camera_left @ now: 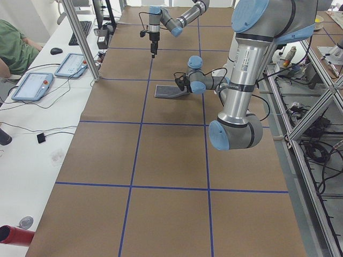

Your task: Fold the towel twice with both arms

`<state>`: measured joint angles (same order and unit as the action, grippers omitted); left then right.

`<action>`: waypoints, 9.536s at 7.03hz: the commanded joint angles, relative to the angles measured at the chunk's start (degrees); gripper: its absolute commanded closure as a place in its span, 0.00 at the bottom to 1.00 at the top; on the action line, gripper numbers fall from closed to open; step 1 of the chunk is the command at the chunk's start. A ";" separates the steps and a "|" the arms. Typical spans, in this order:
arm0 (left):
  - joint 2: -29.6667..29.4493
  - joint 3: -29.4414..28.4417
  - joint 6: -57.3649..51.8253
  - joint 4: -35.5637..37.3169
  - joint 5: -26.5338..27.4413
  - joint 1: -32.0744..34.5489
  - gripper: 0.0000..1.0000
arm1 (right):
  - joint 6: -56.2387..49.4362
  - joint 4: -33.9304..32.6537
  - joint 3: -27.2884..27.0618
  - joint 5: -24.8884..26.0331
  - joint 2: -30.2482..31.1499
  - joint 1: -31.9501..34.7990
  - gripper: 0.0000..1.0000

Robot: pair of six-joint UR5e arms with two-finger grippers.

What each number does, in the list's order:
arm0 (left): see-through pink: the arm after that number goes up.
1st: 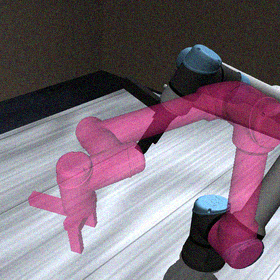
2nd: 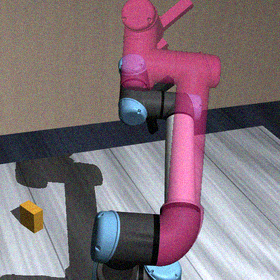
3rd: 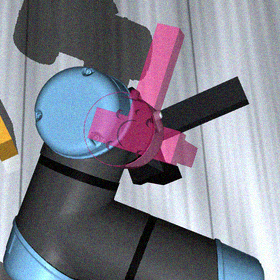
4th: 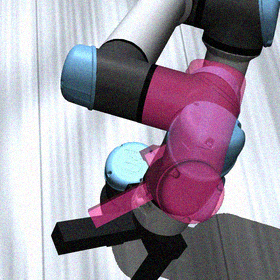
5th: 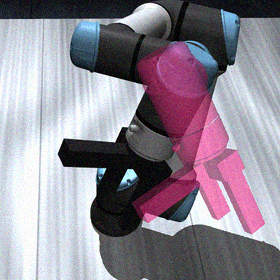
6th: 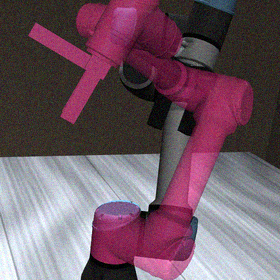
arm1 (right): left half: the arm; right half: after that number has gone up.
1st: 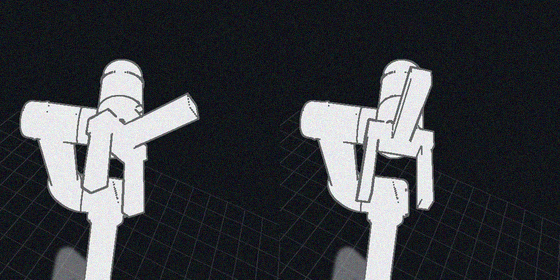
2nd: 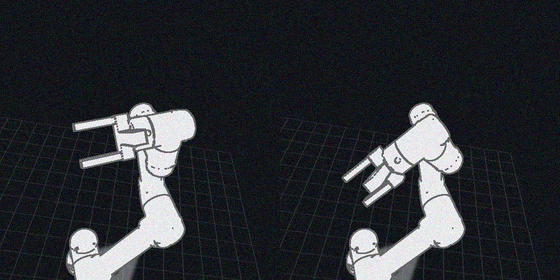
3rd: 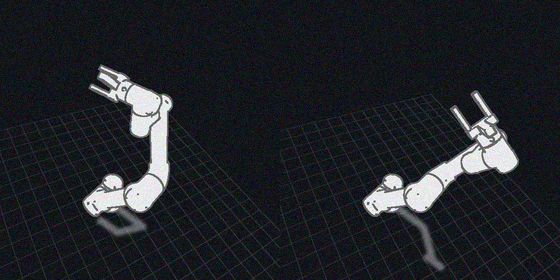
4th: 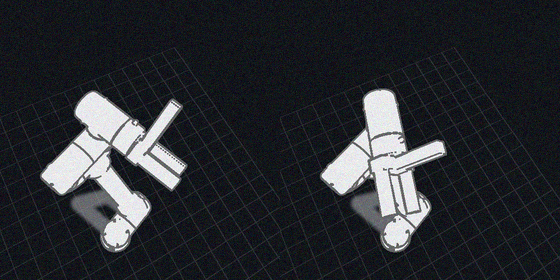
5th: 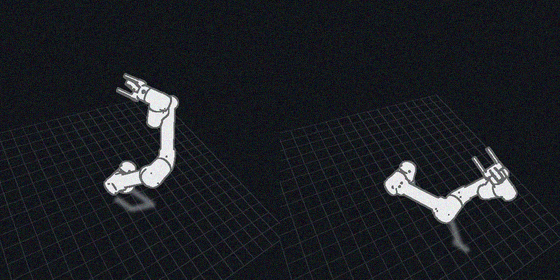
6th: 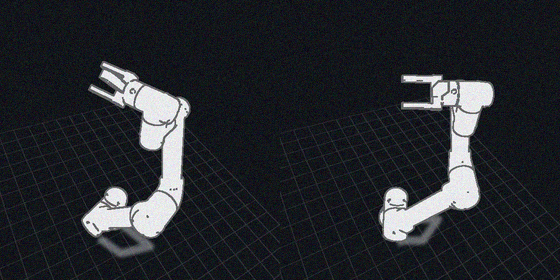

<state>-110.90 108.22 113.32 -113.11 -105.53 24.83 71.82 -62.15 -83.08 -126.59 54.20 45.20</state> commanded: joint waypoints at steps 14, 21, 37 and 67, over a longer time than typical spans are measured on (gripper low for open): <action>-16.37 -26.92 0.94 -8.27 -0.47 11.99 0.00 | -0.10 0.10 1.08 0.38 -0.50 -0.47 0.00; -18.29 -30.15 0.84 -8.70 -2.32 15.35 0.00 | -0.10 -0.08 0.99 0.38 -0.76 -0.64 0.00; -16.11 -28.96 1.11 -12.84 -9.68 15.24 0.00 | -0.27 -0.08 1.35 0.47 -0.76 -0.55 0.00; 24.41 -8.90 -113.58 27.15 -25.60 65.09 0.00 | -66.28 -23.64 -17.37 -9.30 46.09 43.74 0.00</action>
<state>-86.53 99.26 -0.28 -85.95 -131.03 89.93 5.46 -86.52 -100.51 -136.97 100.89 88.89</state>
